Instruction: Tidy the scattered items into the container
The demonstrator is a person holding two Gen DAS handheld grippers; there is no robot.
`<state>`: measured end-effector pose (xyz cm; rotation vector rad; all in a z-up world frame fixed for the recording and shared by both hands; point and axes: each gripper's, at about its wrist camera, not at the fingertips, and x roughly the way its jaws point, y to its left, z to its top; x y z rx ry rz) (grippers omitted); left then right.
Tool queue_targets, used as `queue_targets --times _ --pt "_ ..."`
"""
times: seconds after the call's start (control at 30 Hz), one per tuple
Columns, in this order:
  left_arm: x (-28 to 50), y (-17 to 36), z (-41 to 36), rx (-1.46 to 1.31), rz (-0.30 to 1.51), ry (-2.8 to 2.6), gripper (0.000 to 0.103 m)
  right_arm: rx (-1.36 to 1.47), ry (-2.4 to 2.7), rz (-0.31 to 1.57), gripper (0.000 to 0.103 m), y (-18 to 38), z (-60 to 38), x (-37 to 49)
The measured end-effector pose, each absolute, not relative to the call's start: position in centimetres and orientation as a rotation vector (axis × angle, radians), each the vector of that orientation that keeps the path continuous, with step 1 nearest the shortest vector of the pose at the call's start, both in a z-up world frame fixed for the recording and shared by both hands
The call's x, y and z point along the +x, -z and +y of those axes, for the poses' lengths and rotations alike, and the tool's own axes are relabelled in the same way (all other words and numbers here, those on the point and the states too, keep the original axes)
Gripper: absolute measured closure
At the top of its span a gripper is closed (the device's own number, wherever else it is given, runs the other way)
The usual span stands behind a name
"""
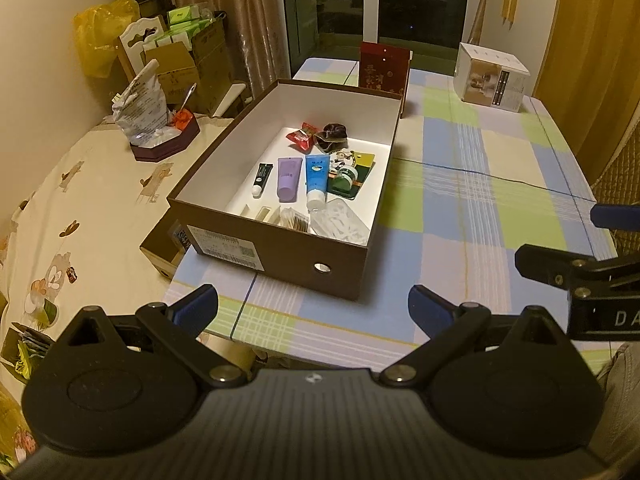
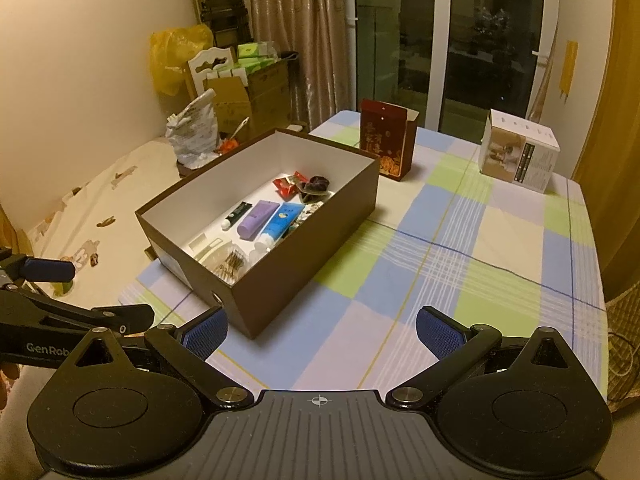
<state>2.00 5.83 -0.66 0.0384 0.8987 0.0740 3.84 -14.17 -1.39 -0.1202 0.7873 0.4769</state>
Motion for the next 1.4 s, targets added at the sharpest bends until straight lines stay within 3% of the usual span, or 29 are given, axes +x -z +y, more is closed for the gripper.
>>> queue_targets --times 1.4 --pt "4.3 3.7 4.7 0.069 0.961 -0.084 0.003 -0.094 -0.472 0.874 0.000 4.3 -14.7 5.6"
